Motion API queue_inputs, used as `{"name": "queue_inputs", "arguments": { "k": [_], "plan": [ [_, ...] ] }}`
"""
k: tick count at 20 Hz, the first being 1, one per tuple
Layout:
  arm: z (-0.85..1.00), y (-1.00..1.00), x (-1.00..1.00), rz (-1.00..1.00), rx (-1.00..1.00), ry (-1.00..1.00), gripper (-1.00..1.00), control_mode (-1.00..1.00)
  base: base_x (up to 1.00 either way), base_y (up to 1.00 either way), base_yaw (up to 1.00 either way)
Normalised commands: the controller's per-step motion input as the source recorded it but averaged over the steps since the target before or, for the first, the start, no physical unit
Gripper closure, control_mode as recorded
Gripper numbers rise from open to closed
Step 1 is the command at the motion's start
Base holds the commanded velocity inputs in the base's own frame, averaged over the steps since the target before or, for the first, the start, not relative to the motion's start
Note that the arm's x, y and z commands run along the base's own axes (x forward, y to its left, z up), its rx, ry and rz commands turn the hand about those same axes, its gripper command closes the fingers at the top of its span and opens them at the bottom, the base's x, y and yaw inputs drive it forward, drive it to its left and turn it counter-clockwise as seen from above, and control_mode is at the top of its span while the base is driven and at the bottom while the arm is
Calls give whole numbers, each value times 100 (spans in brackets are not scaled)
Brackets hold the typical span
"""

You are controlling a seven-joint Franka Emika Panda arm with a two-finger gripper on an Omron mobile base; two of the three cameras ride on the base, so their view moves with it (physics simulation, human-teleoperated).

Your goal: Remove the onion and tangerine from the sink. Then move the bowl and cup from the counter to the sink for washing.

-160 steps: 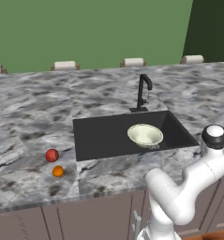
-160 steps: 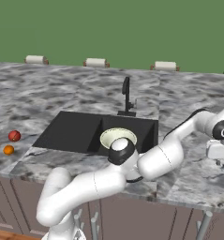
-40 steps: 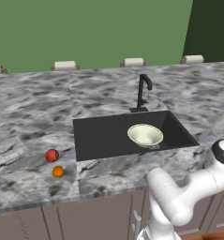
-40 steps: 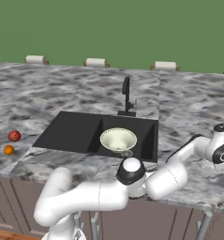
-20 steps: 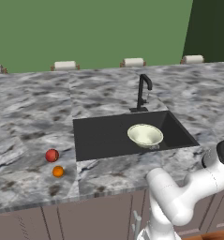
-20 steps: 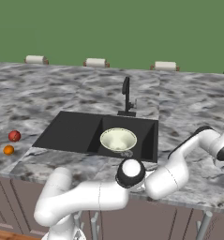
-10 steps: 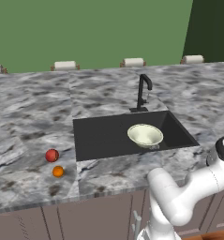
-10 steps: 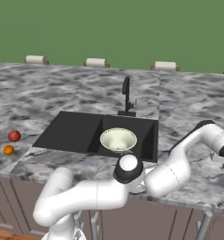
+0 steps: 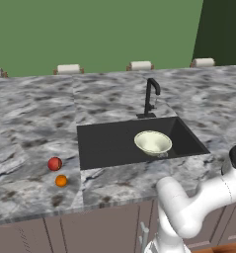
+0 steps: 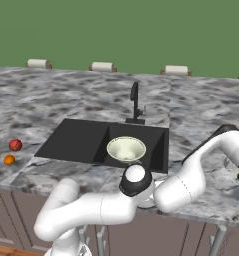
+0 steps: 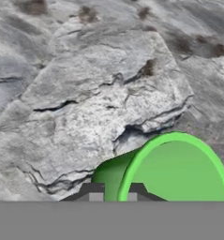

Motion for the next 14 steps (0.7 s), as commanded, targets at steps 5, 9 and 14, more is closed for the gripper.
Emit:
{"name": "queue_inputs", "arguments": {
  "k": [5, 9, 14],
  "plan": [
    [6, 28, -10, 12, 0, -22, 100, -100, 0, 0, 0],
    [1, 30, -5, 13, -2, -8, 100, -100, 0, 0, 0],
    [0, 34, 0, 15, -9, -1, 100, -100, 0, 0, 0]
  ]
}}
